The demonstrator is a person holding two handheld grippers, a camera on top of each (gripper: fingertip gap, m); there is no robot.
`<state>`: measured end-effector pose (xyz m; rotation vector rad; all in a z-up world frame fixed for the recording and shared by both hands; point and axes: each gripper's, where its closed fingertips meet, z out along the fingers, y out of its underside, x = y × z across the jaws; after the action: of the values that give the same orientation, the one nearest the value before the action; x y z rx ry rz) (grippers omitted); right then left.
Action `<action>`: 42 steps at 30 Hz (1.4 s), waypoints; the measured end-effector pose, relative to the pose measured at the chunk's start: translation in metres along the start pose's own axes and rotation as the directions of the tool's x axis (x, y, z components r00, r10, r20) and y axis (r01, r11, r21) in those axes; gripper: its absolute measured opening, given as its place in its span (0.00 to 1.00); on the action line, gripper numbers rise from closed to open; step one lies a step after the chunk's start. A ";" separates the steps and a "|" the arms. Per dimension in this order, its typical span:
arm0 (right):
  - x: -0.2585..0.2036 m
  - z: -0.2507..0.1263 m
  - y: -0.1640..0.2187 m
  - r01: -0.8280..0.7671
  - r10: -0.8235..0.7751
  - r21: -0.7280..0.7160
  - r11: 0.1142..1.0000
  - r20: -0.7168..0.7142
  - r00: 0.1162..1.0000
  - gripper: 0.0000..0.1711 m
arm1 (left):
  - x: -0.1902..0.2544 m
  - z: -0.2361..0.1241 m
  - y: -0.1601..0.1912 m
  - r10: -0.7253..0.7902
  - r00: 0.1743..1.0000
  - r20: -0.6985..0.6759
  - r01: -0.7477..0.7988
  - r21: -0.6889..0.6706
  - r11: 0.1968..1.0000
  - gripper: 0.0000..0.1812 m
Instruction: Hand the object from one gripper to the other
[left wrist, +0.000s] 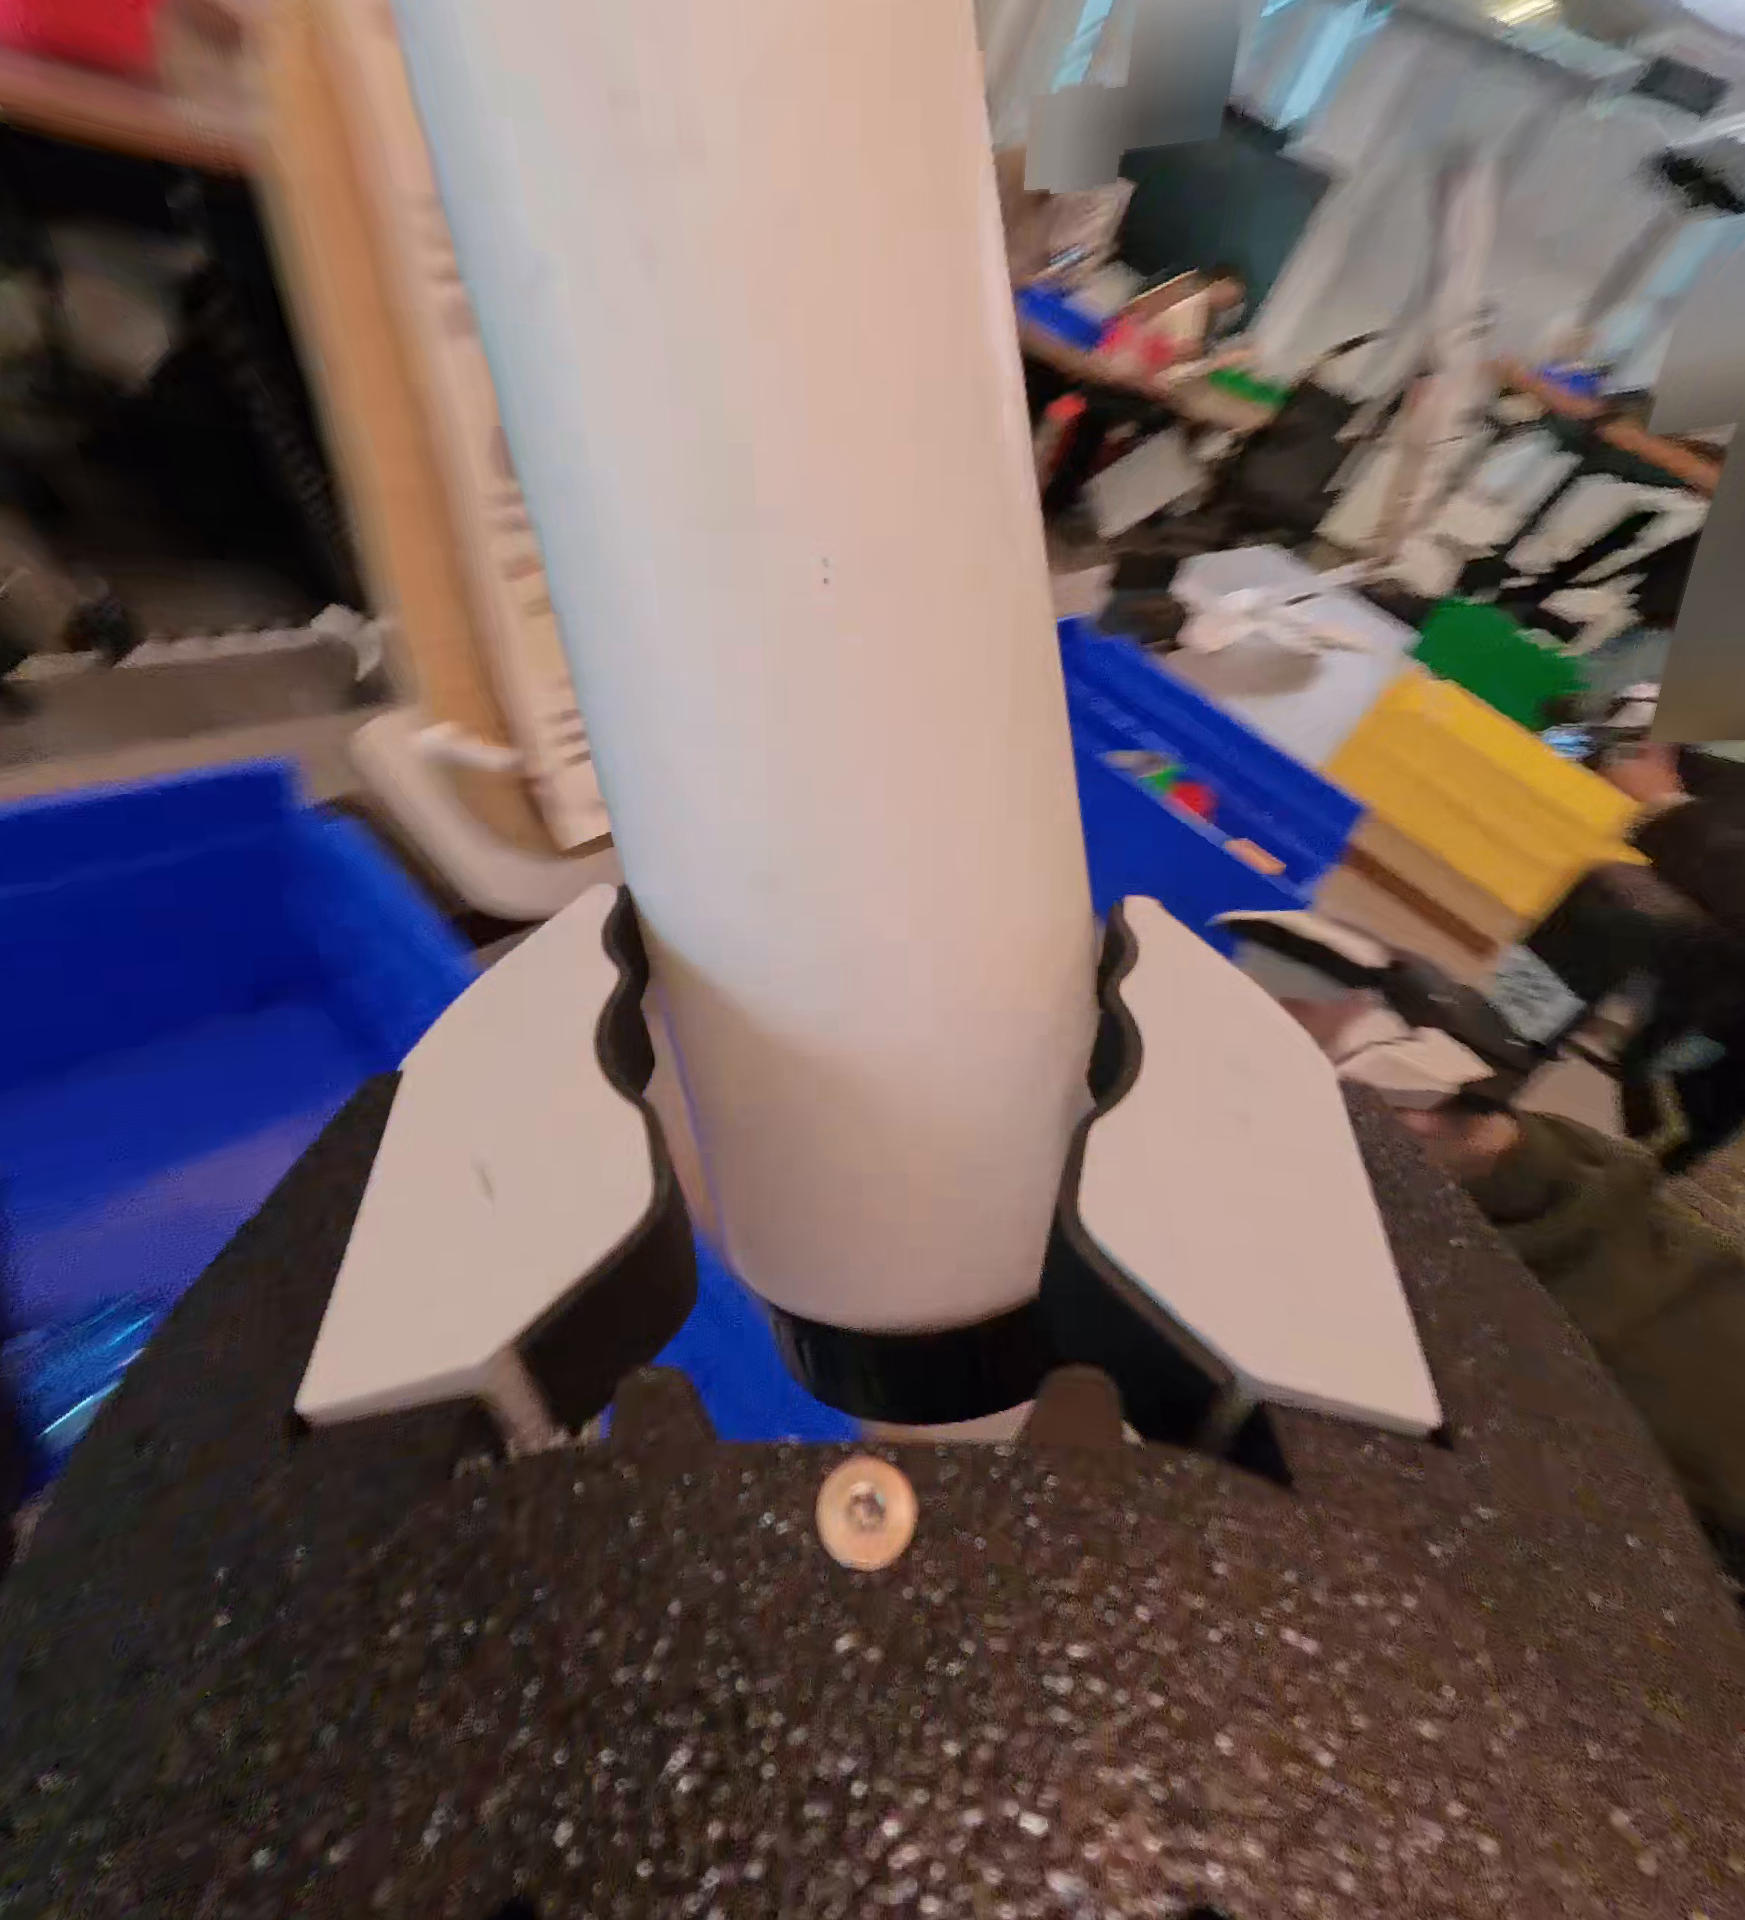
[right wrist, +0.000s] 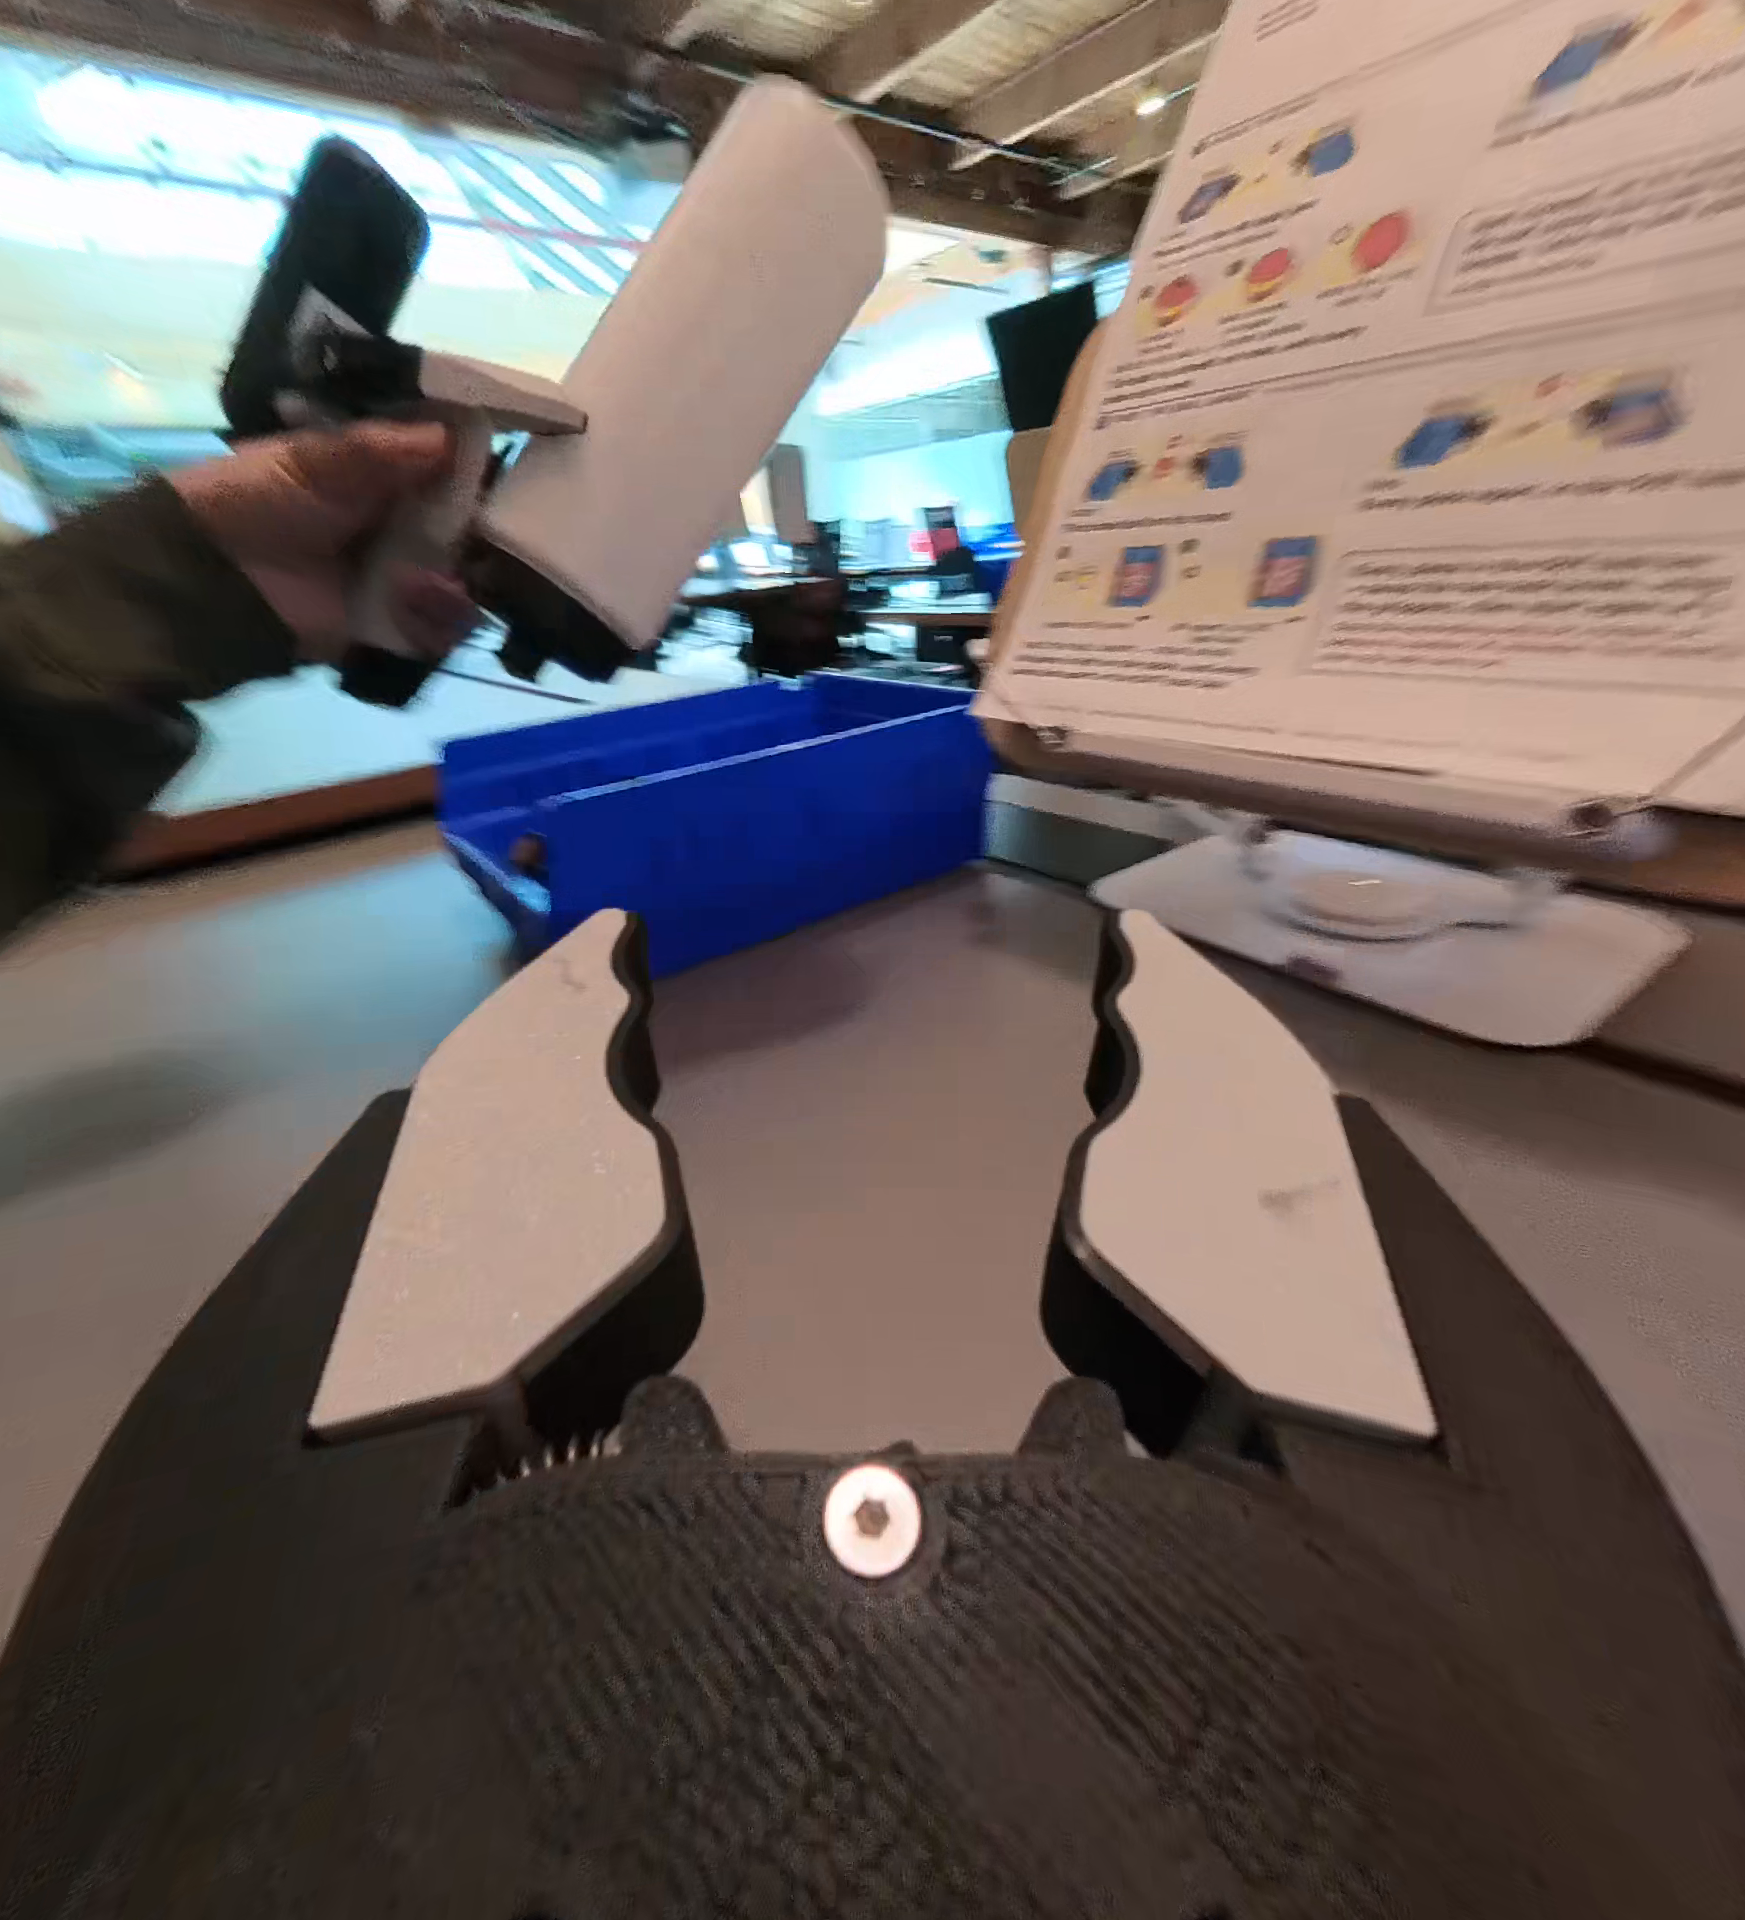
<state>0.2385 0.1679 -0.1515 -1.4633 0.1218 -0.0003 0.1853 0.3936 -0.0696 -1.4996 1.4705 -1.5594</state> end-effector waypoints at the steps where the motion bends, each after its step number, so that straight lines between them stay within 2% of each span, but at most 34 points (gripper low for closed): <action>1: -0.008 0.003 0.000 -0.058 0.058 0.002 0.998 0.057 0.997 0.51 | 0.024 0.006 0.002 0.026 0.997 -0.073 -0.022 0.046 0.999 0.46; 3: -0.025 0.008 -0.002 -0.113 0.111 0.006 0.994 0.142 0.984 0.52 | 0.069 0.020 0.014 0.047 0.975 -0.216 -0.017 0.138 0.990 0.46; 6: -0.047 0.015 -0.009 -0.103 0.090 0.060 0.993 0.187 0.978 0.54 | 0.114 0.044 0.041 0.040 0.935 -0.351 0.052 0.249 0.967 0.46; 9: -0.060 0.018 -0.021 -0.003 -0.018 0.138 0.990 0.148 0.989 0.54 | 0.133 0.068 0.070 0.062 0.929 -0.366 0.062 0.317 0.946 0.46; 13: -0.066 0.024 -0.009 0.149 -0.157 0.071 0.986 0.120 0.980 0.56 | 0.151 0.086 0.093 0.031 0.906 -0.422 0.105 0.295 0.950 0.46; 16: -0.068 0.024 -0.005 0.189 -0.196 0.060 0.980 0.133 0.972 0.58 | 0.154 0.088 0.097 0.059 0.913 -0.405 0.073 0.303 0.950 0.46; 18: -0.077 0.024 0.003 0.161 -0.162 0.024 0.987 0.214 0.963 0.56 | 0.160 0.083 0.101 0.119 0.896 -0.427 0.025 0.315 0.949 0.46; 22: -0.099 0.021 0.008 -0.097 0.105 -0.041 0.994 0.409 0.906 0.54 | 0.183 0.069 0.111 0.241 0.802 -0.546 -0.040 0.354 0.934 0.46; 25: -0.109 0.017 0.014 -0.099 0.130 -0.091 0.991 0.467 0.875 0.52 | 0.193 0.064 0.117 0.255 0.753 -0.607 -0.039 0.346 0.938 0.46; 27: -0.109 0.014 0.022 -0.058 0.118 -0.139 0.989 0.480 0.869 0.50 | 0.193 0.064 0.117 0.243 0.751 -0.614 -0.033 0.333 0.942 0.45; 35: -0.109 0.013 0.027 0.019 0.063 -0.162 0.987 0.484 0.873 0.49 | 0.192 0.061 0.119 0.289 0.745 -0.601 -0.076 0.354 0.932 0.45; 39: -0.098 0.004 0.033 0.100 0.018 -0.216 0.971 0.485 0.875 0.48 | 0.180 0.062 0.134 0.284 0.765 -0.578 -0.159 0.257 0.953 0.45; 42: -0.085 -0.002 0.027 0.125 -0.022 -0.199 0.972 0.452 0.892 0.48 | 0.166 0.064 0.136 0.292 0.813 -0.503 -0.204 0.224 0.953 0.46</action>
<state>0.1521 0.1753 -0.1711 -1.6555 -0.3219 0.2969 0.1615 0.1856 -0.1476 -0.7604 1.6997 -1.9636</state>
